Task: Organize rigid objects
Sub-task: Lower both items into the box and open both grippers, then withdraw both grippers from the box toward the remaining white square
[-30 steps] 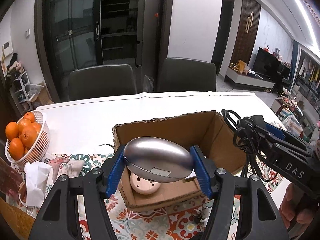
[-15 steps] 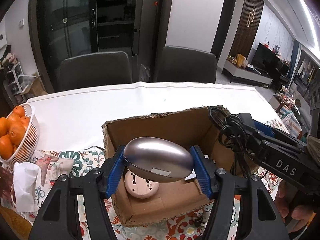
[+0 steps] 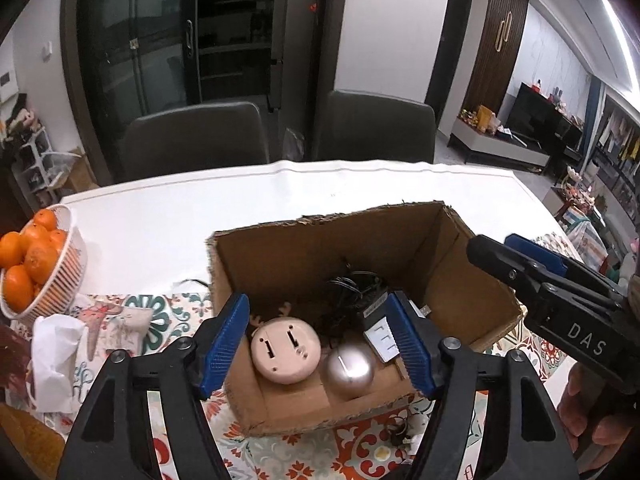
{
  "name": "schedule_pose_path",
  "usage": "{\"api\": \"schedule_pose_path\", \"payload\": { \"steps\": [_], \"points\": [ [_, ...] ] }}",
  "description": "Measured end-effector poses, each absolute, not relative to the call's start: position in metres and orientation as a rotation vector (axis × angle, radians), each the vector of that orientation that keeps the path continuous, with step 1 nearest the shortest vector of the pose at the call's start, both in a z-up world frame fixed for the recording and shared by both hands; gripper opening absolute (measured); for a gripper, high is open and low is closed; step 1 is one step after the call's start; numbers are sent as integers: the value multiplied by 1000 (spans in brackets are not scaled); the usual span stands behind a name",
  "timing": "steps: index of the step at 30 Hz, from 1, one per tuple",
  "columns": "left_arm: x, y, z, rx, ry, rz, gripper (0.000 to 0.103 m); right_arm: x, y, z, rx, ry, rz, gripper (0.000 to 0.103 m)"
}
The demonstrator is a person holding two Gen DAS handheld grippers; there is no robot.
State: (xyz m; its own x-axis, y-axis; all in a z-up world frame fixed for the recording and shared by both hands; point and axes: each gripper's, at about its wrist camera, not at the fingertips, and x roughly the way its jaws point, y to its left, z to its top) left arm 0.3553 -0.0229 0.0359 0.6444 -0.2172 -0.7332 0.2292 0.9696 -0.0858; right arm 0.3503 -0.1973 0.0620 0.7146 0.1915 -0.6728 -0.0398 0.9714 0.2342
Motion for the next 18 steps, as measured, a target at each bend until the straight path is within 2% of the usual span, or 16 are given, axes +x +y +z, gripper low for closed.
{"api": "schedule_pose_path", "payload": {
  "steps": [18],
  "points": [
    [278, -9, 54, 30, 737, -174, 70, 283, -192, 87, 169, 690, 104, 59]
  ]
}}
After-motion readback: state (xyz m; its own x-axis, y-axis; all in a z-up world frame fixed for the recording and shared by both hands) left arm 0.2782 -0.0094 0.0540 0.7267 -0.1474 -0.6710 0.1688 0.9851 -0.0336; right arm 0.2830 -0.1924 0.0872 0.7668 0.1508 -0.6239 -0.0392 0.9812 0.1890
